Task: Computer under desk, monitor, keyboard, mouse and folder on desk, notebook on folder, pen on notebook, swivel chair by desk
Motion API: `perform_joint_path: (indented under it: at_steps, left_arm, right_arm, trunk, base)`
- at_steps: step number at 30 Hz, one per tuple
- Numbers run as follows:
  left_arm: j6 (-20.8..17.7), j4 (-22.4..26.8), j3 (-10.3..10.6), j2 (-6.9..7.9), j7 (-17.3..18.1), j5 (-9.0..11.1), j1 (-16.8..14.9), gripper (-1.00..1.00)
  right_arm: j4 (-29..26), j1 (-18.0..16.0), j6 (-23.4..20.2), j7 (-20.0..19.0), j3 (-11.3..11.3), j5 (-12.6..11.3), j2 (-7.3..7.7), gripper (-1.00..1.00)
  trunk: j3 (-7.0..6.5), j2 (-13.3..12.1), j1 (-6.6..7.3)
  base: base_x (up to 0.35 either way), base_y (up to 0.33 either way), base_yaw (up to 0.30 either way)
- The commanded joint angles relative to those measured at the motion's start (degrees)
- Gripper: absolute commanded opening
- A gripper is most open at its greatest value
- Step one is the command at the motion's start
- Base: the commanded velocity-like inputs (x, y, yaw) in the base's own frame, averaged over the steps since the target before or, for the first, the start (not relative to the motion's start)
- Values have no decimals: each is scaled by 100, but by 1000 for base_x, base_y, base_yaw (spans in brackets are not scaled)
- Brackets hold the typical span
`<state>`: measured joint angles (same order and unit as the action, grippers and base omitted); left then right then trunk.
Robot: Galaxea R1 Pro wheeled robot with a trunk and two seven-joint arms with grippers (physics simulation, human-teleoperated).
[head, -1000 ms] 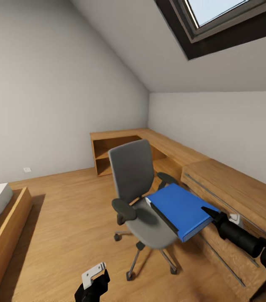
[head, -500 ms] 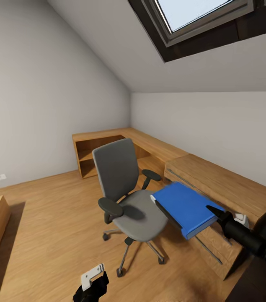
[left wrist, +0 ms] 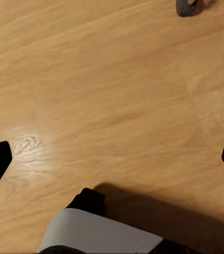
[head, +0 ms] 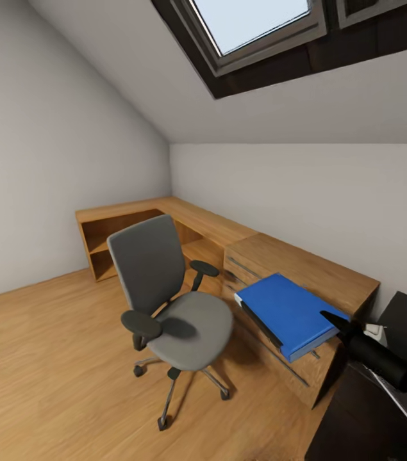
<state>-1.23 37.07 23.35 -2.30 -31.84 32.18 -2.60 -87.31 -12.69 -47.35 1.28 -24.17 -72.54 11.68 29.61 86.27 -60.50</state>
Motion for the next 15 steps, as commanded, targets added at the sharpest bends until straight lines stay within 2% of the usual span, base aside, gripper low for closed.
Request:
perform_joint_path:
  at_steps: [1, 4, 6, 11, 15]
  left_arm:
    - [-18, -118, 31, 7, 216, 23, -4, 100]
    - [-21, -750, 35, 24, 1077, -38, -64, 100]
    - [0, -1195, 32, 48, 1393, -98, -194, 100]
    - [20, -1565, 30, 228, 1604, -128, -281, 100]
    - [2, -1620, 24, 276, 1631, -115, -291, 100]
  right_arm:
    - [-13, -5, -29, 14, -13, -15, 0, -100]
    - [-26, -5, -29, 13, -29, -11, 0, -100]
    - [-29, -5, -24, 13, -33, -8, 0, -100]
    - [-31, -5, -20, 6, -35, 1, -6, -100]
    - [-8, -5, -3, 8, -36, 13, -7, -100]
  trunk:
    - [-13, -38, 23]
    - [-66, -159, 89]
    - [-102, -239, 133]
    - [-192, -439, 243]
    - [-269, -600, 330]
  base:
    - [0, 0, -293]
    - [0, 0, -293]
    - [0, 0, -293]
    - [0, 0, -293]
    - [0, 0, -293]
